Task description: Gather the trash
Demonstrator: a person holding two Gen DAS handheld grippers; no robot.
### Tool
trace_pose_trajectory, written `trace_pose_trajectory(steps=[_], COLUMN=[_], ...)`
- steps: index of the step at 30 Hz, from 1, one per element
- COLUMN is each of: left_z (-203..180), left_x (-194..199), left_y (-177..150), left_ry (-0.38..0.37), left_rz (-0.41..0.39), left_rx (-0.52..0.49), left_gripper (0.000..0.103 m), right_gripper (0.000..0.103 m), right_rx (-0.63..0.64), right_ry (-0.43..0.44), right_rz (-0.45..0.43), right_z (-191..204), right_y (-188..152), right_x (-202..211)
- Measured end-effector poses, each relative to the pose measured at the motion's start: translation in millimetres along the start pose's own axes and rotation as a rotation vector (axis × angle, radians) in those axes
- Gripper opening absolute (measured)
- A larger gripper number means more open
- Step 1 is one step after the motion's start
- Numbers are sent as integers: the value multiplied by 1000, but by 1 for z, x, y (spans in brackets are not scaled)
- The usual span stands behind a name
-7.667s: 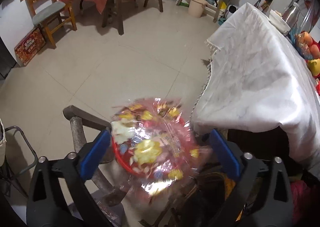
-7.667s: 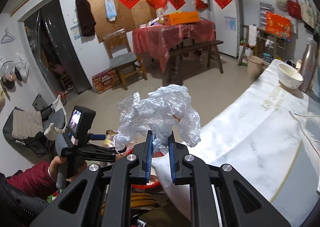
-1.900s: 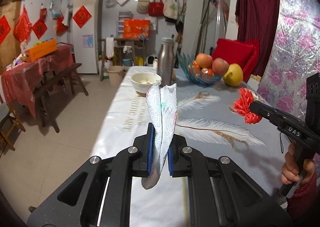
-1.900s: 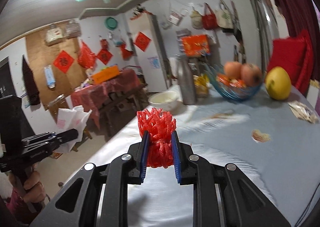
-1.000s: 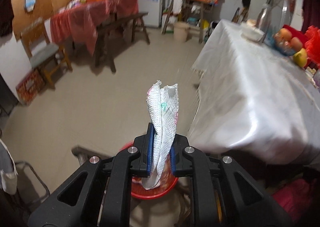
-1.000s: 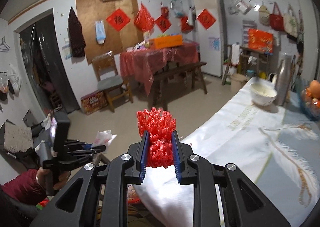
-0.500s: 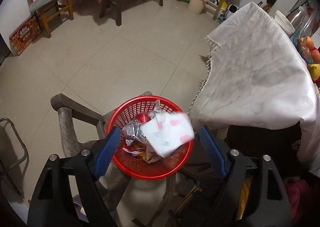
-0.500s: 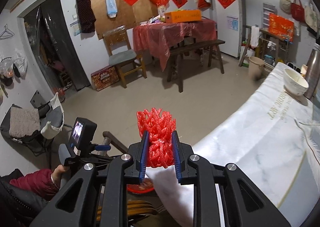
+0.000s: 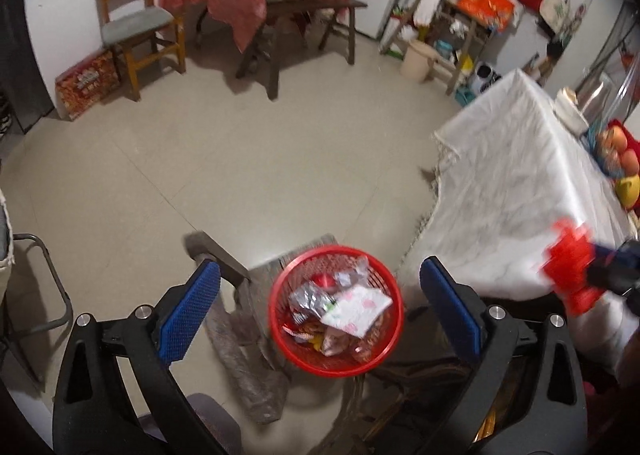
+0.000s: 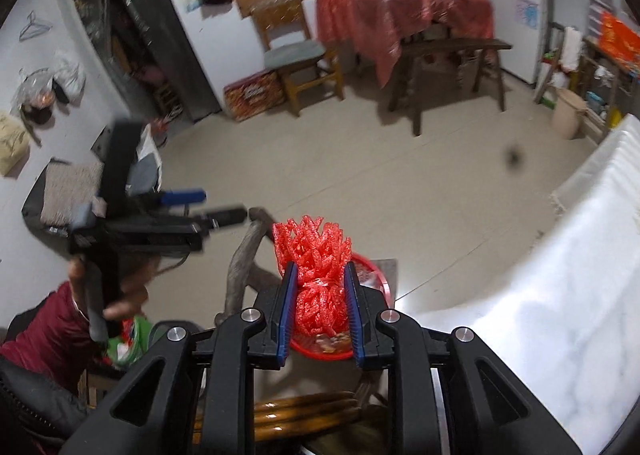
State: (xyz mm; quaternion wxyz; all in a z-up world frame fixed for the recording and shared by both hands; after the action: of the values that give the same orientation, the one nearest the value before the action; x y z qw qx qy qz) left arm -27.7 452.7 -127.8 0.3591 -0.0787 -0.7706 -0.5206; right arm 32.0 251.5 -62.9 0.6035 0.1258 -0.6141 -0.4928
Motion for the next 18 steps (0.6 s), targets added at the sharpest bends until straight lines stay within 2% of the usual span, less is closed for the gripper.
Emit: trace_pose_trajectory(steps=[4, 7, 8, 10, 18], left_z=[13, 19, 20, 19, 0], left_x=[22, 32, 36, 41, 39], left_y=[17, 25, 27, 30, 27], left_ry=[38, 66, 86, 115, 88], left_rz=[-75, -121, -141, -163, -157], left_rx=[-1, -7, -19, -46, -83], left_gripper=[96, 96, 96, 96, 96], right_gripper=[24, 30, 35, 36, 36], right_rx=[12, 18, 18, 25, -1], right_ry=[56, 99, 108, 93, 73], right_rz=[53, 95, 102, 103, 68], right_z=[19, 32, 36, 38, 25], right_y=[-1, -2, -2, -2, 0], right_x=[-30, -54, -62, -73, -57])
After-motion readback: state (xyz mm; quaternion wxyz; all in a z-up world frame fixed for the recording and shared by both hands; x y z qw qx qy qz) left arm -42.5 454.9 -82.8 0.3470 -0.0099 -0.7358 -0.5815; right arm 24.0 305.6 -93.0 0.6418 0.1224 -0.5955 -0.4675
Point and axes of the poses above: each gripper's, at about its wrist camera, not at the fingertips, and x roughly against the way its jaws point, z to its left, y to its top, the point moved 3 cm from there along -x, roughly the way its jaws point, and after that the axes turned 15 degrees about -z, right-handed, at the moved point
